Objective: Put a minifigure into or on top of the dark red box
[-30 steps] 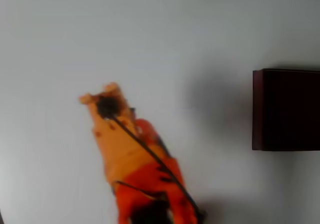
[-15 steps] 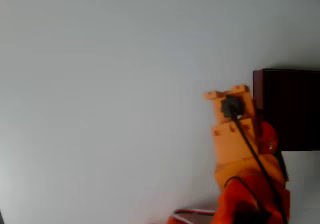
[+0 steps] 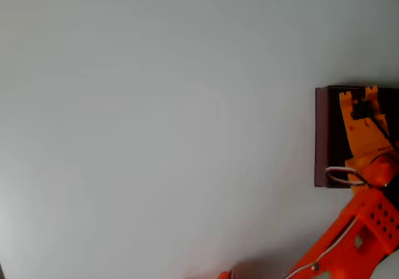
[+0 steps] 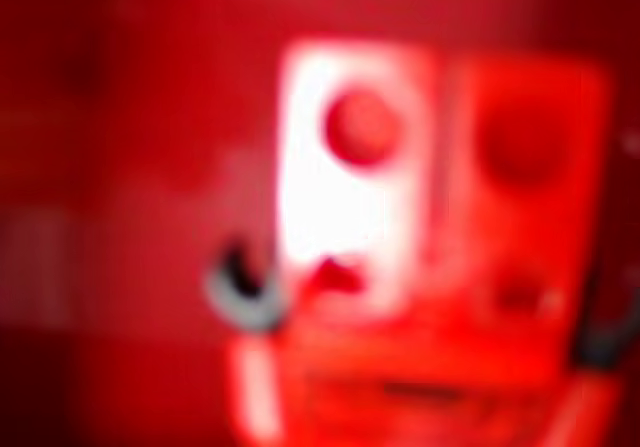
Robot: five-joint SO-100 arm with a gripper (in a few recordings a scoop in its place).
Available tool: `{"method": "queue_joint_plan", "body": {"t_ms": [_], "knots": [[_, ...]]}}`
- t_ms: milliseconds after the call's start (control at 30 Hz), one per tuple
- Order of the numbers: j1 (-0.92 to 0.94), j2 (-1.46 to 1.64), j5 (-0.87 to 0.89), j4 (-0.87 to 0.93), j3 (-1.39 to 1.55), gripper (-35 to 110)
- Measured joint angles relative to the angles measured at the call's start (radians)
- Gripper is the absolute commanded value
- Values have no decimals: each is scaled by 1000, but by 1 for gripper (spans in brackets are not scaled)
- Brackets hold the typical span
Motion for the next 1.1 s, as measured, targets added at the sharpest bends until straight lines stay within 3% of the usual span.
{"method": "queue_joint_plan", "body": {"t_ms": [300,567,833,1100], "knots": [[-12,5,-6,2,11,11],[-146,405,-15,52,247,11],[-479,1146,-86,87,690,1],[-979,1759,-239,169,1019,0]]}}
